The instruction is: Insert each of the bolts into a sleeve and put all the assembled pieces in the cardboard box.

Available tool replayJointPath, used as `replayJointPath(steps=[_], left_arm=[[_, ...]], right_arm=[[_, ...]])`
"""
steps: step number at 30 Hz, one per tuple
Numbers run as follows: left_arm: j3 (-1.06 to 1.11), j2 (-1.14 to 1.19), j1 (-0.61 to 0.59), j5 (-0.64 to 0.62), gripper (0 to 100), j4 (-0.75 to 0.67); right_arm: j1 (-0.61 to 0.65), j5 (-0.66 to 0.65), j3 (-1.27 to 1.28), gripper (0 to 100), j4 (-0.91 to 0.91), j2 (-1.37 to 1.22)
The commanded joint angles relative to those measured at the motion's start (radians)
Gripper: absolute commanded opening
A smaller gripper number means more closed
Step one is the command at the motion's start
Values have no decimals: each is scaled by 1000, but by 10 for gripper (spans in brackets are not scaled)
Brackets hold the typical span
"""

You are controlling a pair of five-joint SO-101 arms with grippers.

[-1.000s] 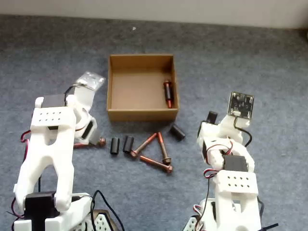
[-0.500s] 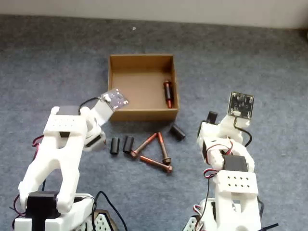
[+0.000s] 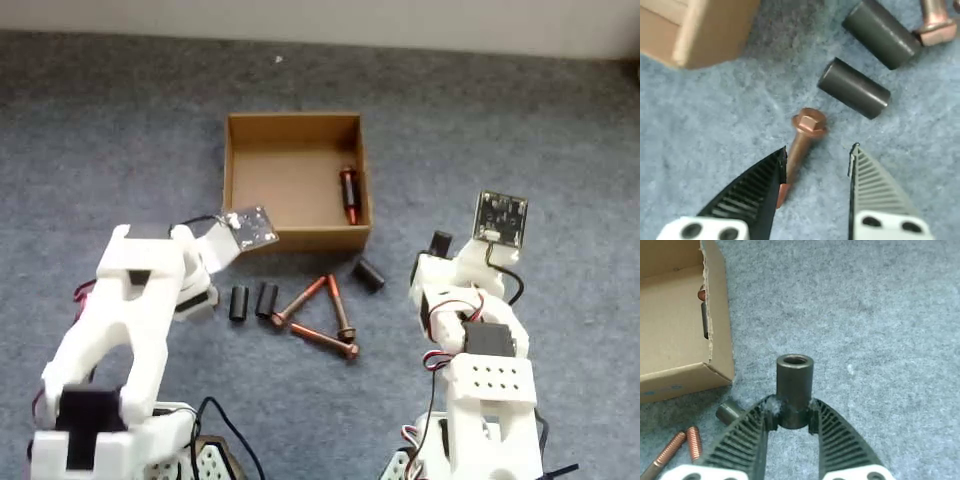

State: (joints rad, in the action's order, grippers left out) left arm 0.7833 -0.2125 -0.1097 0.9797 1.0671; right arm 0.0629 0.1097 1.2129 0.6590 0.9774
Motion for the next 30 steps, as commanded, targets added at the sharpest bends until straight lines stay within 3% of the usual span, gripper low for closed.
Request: replayJointPath(steps=[1, 7, 15, 21, 30], left_arm=[[-105, 159, 8, 11, 216, -40], [-248, 308, 10, 5, 174, 26], [-248, 312, 12, 5, 25, 15], [-255, 309, 15, -60, 5, 43], [-262, -1, 18, -219, 5, 172]], right_arm=[[-7, -12, -10, 5, -27, 31], [-7, -12, -10, 5, -27, 31], [-7, -12, -10, 5, -27, 31], [-7, -12, -10, 5, -27, 31], [-7, -12, -10, 5, -27, 31]])
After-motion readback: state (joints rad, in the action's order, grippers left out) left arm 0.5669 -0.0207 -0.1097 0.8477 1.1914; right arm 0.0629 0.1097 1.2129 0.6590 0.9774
